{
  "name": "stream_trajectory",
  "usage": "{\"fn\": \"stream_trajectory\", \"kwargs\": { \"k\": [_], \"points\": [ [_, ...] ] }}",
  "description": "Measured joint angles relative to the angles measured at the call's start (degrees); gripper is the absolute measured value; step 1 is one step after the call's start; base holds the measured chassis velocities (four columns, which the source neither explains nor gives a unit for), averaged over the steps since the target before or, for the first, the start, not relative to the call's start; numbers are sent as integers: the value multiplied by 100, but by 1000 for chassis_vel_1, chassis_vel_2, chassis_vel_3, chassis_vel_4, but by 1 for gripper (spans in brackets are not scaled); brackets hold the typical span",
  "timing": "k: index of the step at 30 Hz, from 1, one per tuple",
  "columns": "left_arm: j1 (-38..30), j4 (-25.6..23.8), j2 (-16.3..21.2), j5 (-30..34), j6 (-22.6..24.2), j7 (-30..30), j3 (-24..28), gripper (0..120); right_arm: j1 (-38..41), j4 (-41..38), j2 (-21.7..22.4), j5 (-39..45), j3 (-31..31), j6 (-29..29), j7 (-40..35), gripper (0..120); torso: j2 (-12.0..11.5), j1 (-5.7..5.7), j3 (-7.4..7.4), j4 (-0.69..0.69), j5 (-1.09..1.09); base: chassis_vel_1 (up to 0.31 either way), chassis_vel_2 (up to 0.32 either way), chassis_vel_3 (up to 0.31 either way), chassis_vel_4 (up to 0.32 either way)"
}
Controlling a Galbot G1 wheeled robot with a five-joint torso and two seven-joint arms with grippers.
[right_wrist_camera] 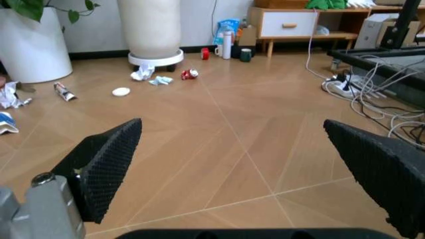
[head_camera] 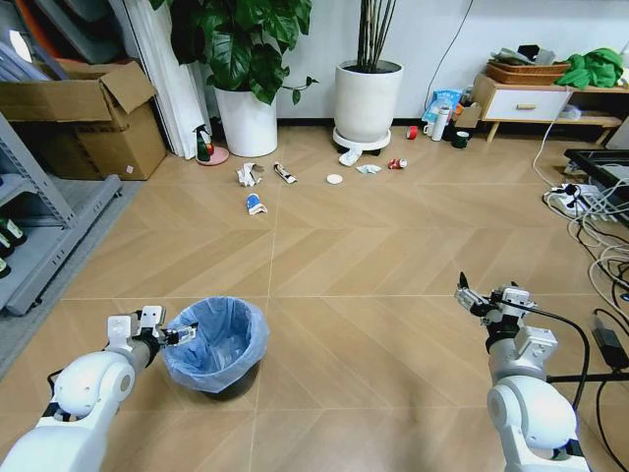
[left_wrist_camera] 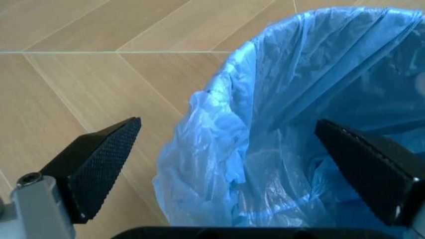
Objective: Pick up the trash bin and place the garbage on the floor into it.
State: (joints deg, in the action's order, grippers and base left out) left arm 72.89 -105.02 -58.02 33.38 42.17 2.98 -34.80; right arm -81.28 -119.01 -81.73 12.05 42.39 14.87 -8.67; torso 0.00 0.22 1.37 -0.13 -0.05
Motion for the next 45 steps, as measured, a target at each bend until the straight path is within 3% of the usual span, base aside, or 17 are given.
{"fn": "stream_trajectory", "kwargs": {
  "k": [45],
  "points": [
    [-328,524,62,-11,-3,-7,321,100,11,-40,-144,-12,50,-11,-136,100,0,0,0,0,0,0,0,0,0]
  ]
}}
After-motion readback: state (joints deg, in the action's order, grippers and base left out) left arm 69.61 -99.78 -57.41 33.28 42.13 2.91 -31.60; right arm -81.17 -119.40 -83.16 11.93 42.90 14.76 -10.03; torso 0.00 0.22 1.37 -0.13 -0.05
